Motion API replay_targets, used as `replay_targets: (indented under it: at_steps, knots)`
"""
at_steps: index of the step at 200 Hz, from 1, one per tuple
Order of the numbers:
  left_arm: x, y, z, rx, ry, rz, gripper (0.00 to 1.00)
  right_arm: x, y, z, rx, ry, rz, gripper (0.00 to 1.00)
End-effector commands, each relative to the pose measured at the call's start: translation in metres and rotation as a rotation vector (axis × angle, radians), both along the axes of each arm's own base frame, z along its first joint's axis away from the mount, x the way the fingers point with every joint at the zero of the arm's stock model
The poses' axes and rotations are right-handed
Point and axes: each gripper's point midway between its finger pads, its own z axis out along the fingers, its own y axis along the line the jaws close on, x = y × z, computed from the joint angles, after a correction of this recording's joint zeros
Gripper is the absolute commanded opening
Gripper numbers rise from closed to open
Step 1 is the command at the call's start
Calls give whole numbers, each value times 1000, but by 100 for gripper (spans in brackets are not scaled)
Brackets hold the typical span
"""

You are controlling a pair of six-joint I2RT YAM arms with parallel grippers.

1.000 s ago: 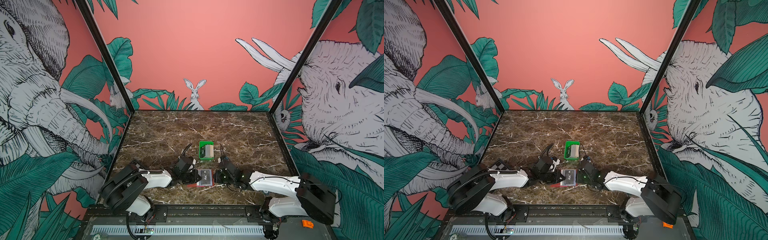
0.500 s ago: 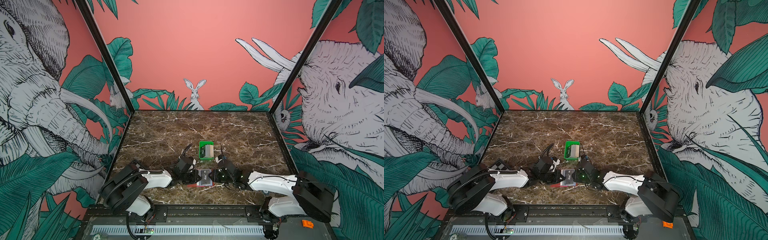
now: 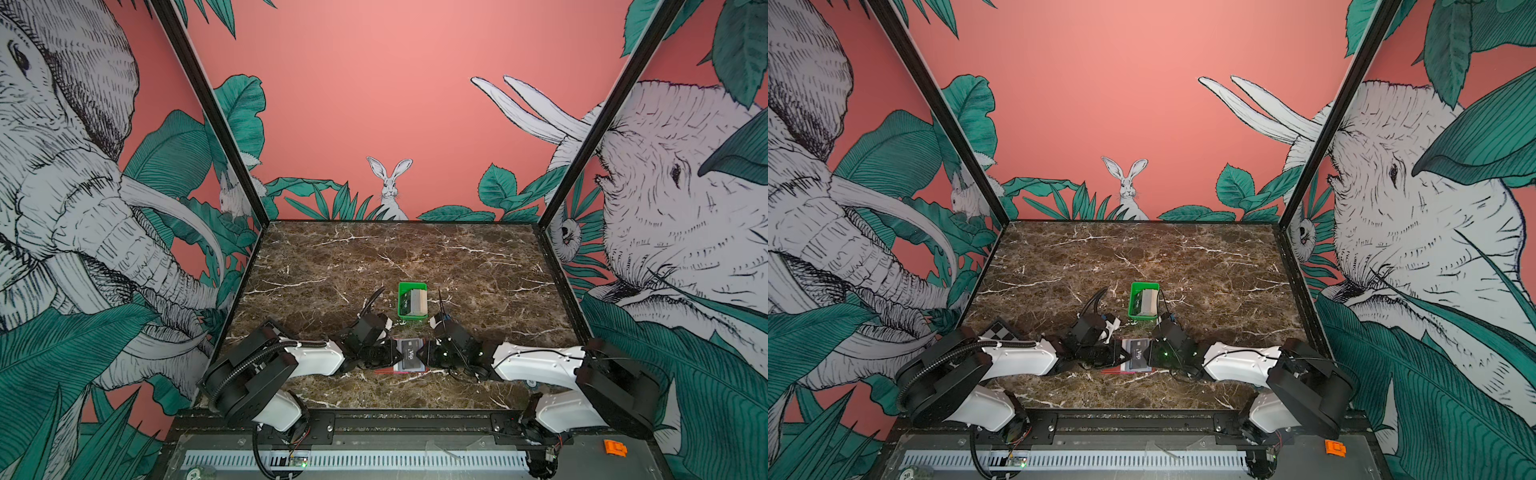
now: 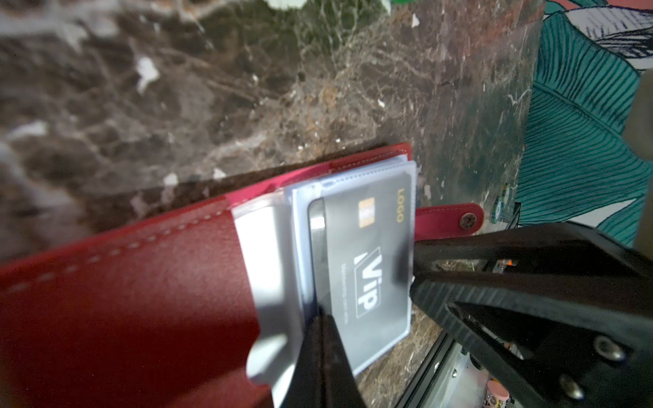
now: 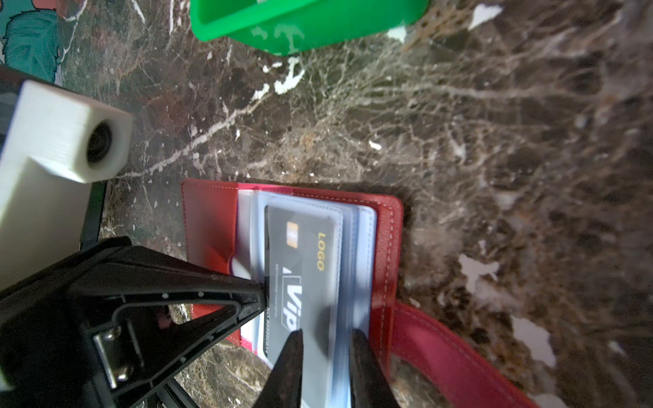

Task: Put the credit cards into the card holder

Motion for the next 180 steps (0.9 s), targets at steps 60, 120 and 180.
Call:
replay_targets:
  at_steps: [60, 120, 180]
  knots:
    - [-7, 8, -12, 32, 27, 8, 5, 2, 11, 7, 53, -30, 28, 21]
    - [-7, 7, -7, 20, 19, 9, 5, 3, 17, 16, 84, -51, 44, 21]
    - [-2, 10, 9, 22, -23, 17, 7, 3, 26, 26, 72, -72, 66, 23]
